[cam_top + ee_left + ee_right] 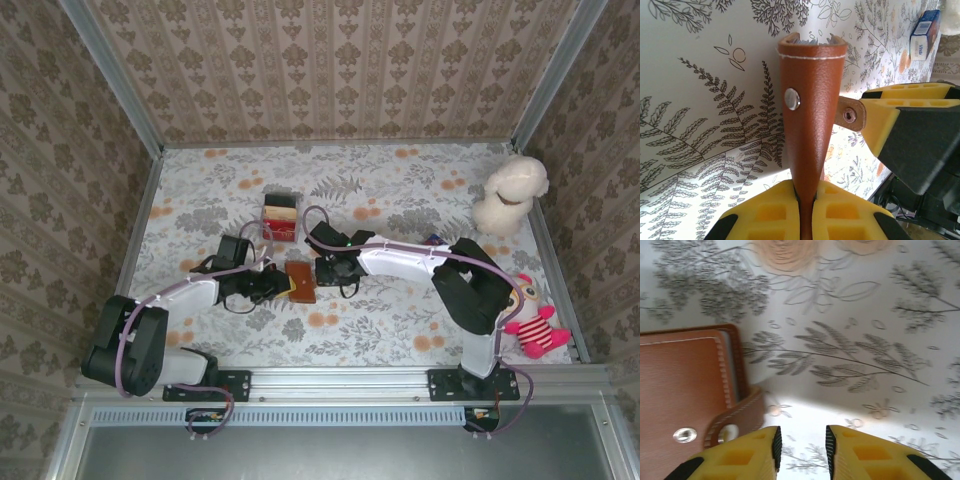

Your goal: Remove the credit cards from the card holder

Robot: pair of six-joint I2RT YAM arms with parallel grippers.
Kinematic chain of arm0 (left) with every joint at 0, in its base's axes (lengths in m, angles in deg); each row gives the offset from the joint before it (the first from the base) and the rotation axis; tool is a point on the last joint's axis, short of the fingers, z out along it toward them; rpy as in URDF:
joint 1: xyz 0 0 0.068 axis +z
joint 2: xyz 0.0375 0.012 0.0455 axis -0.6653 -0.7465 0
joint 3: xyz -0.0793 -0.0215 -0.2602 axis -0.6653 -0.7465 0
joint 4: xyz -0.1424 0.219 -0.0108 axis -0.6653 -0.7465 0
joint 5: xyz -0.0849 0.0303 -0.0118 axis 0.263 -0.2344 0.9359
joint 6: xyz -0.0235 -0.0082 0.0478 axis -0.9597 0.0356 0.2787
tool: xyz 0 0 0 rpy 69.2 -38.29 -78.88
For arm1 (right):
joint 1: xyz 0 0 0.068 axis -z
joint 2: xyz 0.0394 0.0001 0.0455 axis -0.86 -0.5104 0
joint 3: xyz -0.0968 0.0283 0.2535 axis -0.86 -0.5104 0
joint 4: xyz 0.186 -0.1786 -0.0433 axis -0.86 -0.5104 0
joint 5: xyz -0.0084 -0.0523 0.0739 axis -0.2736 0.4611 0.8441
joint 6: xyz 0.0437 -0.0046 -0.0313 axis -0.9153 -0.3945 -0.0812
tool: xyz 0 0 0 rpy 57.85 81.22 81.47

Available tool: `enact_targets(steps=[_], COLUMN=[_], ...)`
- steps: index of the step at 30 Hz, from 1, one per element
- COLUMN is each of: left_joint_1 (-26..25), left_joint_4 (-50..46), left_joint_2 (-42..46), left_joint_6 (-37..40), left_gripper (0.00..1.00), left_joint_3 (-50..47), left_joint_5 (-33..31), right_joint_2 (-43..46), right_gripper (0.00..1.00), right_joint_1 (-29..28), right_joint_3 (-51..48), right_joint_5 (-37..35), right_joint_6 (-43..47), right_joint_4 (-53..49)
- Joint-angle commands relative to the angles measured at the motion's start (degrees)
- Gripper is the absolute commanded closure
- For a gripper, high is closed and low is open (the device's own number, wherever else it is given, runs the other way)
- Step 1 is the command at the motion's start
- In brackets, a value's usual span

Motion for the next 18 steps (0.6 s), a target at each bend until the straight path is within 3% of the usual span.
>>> enact_targets(steps=[1, 8, 18], left_joint_1=[0.34, 0.37, 0.38], left_joint_4=[-1.89, -2.26, -2.51], left_joint_2=[0.25, 0.30, 0.50], left_joint_6=[1.85, 2.21, 2.54], left_gripper=[0.98, 0.98, 0.98], left_joint_3=[1.37, 1.76, 1.77], left_joint_5=[0.44, 0.56, 0.60], right_joint_2=[0.17, 4.84, 1.23], right_gripper=[0.66, 0.55, 0.39], right_joint_1=[0.33, 0.33, -0.64], right_joint_3=[-0.38, -3.36, -0.35], right_joint_5=[5.04, -1.79, 5.08], right_joint_6=[0.06, -2.75, -0.69], right_joint_4=[3.33, 3.83, 6.26])
